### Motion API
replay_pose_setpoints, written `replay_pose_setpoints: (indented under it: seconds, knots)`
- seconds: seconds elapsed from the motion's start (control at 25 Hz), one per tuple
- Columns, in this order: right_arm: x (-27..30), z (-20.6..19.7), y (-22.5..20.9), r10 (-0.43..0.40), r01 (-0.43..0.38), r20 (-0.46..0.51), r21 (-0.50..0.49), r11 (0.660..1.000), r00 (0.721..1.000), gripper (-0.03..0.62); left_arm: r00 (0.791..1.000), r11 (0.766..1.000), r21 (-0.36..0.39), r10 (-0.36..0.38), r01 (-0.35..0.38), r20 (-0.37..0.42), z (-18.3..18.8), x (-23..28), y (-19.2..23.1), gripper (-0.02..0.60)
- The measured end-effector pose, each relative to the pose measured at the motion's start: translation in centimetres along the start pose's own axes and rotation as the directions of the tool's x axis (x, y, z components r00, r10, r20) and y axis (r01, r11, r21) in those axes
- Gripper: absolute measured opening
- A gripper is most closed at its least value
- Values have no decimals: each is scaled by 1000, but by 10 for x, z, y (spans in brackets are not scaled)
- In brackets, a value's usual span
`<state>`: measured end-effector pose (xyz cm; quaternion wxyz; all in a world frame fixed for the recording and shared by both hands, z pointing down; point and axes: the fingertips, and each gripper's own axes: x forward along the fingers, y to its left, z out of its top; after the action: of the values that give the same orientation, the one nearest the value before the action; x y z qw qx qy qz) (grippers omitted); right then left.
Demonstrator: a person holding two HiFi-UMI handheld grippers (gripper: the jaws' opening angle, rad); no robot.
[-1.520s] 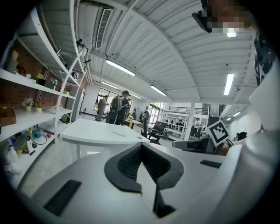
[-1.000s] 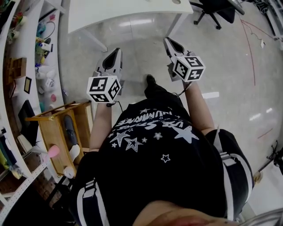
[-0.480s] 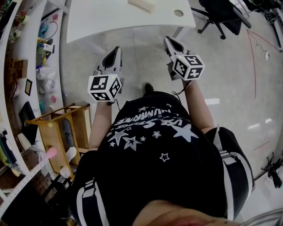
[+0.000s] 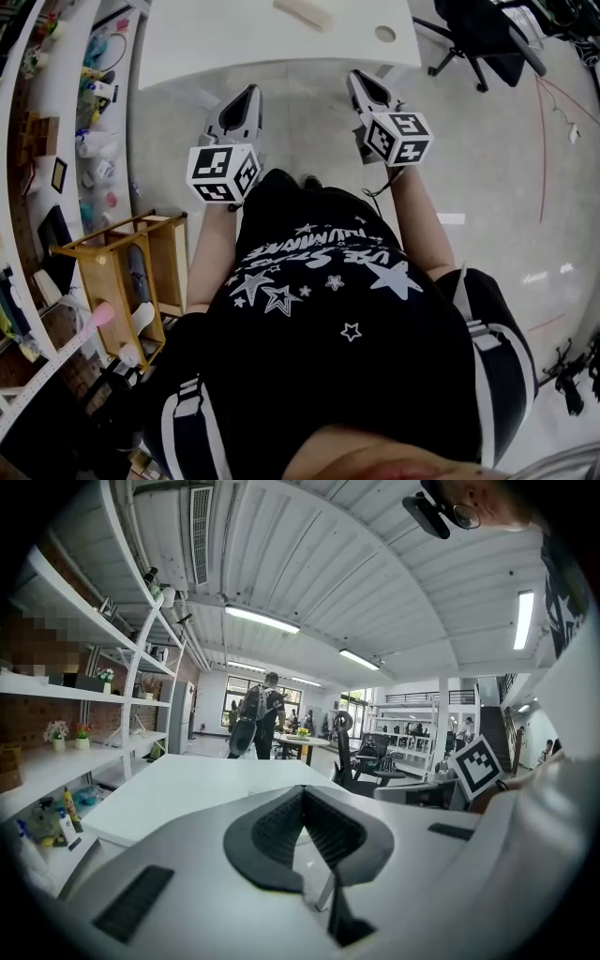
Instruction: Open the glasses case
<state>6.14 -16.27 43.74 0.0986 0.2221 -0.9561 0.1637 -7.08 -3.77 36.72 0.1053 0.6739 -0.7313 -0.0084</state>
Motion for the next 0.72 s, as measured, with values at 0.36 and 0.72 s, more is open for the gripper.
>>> replay_pose_setpoints:
  seconds: [0.36,0.72]
  knots:
    - [21,4,-14,-40,40,-9,-16,999,999,9,999,999,8,-33,33,-10,-3,42,17,12]
    - [64,11,-38,-39,40,-61,22,999,997,9,991,991,-3,-131,131,-35,-1,113,38,12]
